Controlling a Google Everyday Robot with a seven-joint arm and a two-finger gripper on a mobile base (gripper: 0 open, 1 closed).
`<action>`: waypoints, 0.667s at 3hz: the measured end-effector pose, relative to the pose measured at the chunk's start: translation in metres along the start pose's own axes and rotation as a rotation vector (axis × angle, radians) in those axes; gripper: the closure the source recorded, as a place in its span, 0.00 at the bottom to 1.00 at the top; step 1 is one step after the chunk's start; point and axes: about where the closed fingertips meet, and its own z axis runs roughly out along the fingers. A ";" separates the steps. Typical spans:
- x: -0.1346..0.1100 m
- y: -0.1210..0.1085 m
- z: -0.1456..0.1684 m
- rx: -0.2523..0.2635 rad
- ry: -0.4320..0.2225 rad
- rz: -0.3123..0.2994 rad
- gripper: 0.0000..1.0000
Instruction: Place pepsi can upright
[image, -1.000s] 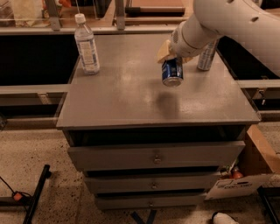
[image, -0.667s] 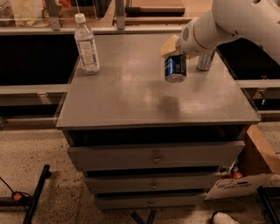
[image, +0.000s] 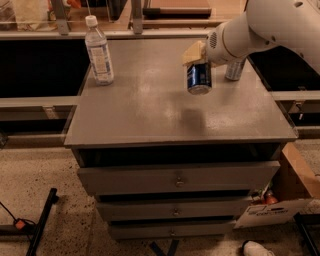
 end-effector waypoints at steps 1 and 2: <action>0.002 -0.016 -0.002 -0.203 -0.041 0.039 1.00; 0.001 -0.003 -0.013 -0.475 -0.064 0.011 1.00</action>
Offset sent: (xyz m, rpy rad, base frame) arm -0.0415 -0.0087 0.0324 0.3286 -0.4026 0.8383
